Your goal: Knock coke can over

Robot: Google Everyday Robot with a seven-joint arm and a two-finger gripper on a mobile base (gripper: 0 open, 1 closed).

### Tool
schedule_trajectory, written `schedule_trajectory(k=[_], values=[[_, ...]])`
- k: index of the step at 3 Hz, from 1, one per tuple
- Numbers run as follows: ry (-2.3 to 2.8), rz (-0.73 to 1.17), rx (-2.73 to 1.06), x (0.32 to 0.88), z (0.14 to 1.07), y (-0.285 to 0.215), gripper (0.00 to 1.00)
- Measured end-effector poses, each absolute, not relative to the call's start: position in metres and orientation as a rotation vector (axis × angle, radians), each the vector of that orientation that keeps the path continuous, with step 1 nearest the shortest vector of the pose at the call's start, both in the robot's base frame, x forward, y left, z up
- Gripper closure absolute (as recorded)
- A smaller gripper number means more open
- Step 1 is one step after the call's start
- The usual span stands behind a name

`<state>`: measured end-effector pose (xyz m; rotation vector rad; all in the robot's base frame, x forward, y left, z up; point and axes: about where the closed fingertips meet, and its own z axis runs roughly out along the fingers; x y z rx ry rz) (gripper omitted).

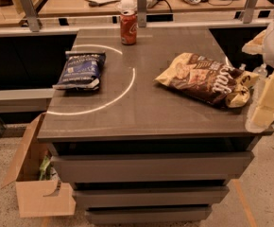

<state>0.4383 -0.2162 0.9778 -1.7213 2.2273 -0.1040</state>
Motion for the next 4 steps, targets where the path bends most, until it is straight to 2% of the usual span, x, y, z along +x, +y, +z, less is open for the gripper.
schedule_trajectory(k=[2, 3, 4], values=[[2.181, -0.044, -1.634, 0.450, 0.977, -0.212, 0.00], [2.064, 0.104, -1.423, 0.488, 0.979, -0.208, 0.00], [1.916, 0.304, -1.133, 0.554, 0.987, -0.190, 0.00]])
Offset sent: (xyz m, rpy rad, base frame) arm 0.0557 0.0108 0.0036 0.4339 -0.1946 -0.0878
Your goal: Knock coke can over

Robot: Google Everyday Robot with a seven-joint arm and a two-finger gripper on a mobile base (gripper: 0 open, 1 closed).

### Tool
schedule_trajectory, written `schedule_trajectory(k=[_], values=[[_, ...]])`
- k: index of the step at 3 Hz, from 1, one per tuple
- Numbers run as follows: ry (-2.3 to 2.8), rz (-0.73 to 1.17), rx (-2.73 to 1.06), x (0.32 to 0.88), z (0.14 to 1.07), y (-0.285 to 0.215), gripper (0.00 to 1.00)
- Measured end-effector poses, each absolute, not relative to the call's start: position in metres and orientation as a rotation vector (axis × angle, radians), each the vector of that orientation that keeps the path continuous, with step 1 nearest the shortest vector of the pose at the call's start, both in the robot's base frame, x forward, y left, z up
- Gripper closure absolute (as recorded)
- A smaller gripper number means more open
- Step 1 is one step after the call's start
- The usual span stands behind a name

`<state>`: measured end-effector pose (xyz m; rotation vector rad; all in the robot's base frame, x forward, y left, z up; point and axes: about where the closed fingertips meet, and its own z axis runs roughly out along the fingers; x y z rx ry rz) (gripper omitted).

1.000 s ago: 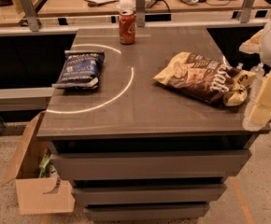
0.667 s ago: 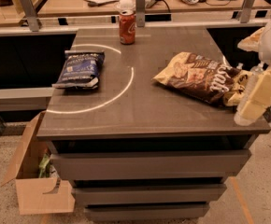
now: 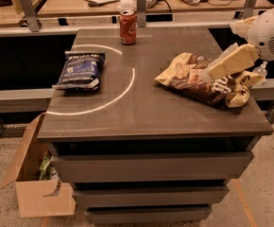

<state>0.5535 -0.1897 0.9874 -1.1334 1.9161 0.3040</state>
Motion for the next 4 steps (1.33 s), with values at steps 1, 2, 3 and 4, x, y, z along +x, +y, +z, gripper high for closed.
schedule_trajectory(k=[1, 2, 3, 4], values=[[1.818, 0.423, -0.922, 0.618, 0.995, -0.169, 0.00], [1.761, 0.454, -0.845, 0.663, 0.991, -0.157, 0.00], [1.760, 0.447, -0.844, 0.665, 0.989, -0.157, 0.00], [1.744, 0.346, -0.837, 0.693, 0.964, -0.154, 0.00]])
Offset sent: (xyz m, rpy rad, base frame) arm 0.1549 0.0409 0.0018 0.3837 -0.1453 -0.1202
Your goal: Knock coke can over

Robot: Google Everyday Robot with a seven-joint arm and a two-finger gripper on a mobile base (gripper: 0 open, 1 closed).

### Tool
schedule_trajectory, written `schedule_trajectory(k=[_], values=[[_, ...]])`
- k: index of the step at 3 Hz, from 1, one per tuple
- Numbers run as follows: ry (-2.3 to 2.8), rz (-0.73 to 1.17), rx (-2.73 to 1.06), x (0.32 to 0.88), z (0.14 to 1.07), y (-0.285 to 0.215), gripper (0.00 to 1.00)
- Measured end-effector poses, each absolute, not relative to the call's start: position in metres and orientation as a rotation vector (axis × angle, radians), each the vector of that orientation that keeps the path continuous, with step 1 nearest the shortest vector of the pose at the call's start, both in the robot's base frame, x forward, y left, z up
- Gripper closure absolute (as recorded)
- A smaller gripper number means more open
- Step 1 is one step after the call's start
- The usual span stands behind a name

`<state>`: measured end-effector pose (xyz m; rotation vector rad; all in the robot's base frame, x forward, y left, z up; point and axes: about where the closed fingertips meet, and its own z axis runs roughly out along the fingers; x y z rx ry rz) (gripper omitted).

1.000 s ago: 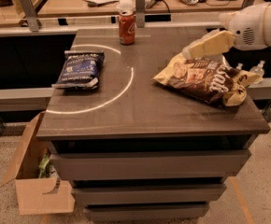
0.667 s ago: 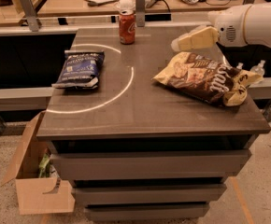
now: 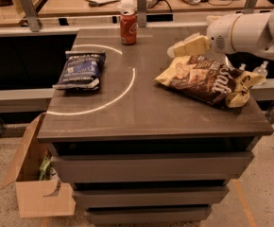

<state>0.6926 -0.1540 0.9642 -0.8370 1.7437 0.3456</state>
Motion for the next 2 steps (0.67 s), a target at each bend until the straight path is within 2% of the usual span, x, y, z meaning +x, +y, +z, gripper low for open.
schedule_trajectory(k=[2], values=[[1.699, 0.214, -0.793, 0.753, 0.936, -0.142, 0.00]])
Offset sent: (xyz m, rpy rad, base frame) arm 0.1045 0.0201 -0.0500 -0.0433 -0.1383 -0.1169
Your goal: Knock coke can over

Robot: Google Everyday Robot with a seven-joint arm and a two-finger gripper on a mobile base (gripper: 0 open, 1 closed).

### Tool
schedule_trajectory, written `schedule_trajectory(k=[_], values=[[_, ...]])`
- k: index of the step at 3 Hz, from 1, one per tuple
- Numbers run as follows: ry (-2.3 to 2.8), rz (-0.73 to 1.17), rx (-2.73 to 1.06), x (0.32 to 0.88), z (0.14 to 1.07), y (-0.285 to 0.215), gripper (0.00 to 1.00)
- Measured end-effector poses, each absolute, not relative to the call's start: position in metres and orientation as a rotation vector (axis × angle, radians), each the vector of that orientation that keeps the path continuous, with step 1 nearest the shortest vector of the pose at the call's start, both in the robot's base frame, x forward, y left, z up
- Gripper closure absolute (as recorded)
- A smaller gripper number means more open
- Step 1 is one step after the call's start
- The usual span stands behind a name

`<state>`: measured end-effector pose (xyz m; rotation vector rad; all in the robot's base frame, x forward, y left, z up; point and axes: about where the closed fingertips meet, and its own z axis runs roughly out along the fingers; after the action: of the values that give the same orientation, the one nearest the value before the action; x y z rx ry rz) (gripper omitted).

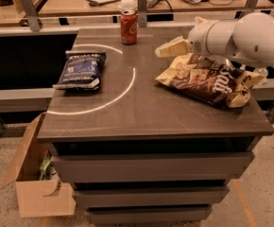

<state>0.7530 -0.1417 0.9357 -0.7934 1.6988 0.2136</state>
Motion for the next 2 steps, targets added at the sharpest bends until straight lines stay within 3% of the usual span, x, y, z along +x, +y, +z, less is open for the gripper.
schedule_trajectory(k=[2], values=[[1.694, 0.230, -0.736, 0.827, 0.895, -0.105, 0.00]])
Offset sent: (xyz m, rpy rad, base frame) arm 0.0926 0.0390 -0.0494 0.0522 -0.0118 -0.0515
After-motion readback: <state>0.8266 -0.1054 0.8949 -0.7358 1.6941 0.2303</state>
